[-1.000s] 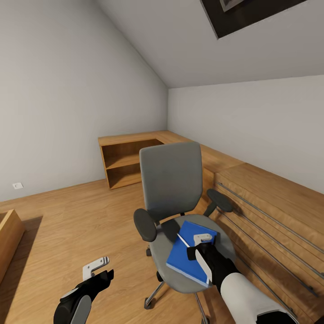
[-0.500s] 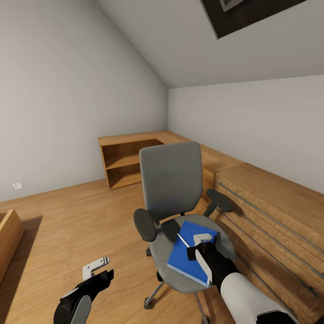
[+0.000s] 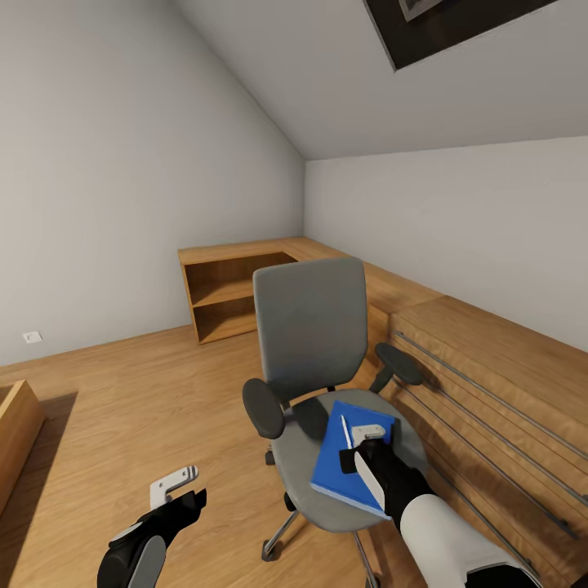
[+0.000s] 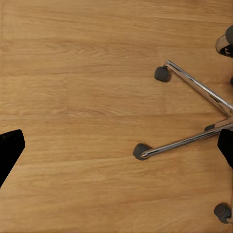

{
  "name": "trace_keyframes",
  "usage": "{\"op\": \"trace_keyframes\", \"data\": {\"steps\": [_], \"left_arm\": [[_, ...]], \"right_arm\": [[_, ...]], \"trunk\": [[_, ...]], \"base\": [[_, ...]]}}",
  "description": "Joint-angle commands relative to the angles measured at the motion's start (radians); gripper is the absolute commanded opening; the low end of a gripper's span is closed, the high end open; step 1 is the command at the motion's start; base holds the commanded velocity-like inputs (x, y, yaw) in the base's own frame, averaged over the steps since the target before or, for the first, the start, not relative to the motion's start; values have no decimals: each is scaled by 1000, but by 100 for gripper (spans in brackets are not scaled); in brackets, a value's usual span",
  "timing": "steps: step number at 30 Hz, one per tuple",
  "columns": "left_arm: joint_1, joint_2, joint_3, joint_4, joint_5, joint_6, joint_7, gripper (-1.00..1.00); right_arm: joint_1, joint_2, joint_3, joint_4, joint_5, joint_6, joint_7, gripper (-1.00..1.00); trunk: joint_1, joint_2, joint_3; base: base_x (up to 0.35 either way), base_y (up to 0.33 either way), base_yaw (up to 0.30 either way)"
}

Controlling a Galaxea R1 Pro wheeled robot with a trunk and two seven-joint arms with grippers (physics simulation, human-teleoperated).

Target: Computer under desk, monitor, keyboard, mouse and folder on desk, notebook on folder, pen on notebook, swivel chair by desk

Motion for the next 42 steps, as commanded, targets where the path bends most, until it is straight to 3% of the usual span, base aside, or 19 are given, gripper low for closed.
{"op": "trace_keyframes", "data": {"steps": [1, 25, 30, 34, 42], "left_arm": [[-1, 0, 0, -1, 11, 3, 8, 100], [-1, 0, 0, -2, 11, 3, 8, 100], [-1, 0, 0, -2, 10, 1, 8, 100], [-1, 0, 0, -2, 9, 1, 11, 100], [-1, 0, 0, -2, 7, 1, 15, 100]], "right_arm": [[0, -1, 5, 37, 5, 7, -8, -100], [0, -1, 6, 37, 5, 7, -8, -100], [0, -2, 7, 18, 8, -1, -10, -100], [16, -5, 7, -112, 12, -12, -16, -100], [194, -7, 7, -476, 13, 11, -42, -100]], "trunk": [[0, 0, -1], [0, 0, -1], [-19, 35, 14], [-35, 63, 27], [-65, 119, 52]], "base": [[0, 0, 0], [0, 0, 0], [0, 0, 0], [0, 0, 0], [-29, 0, 0]]}}
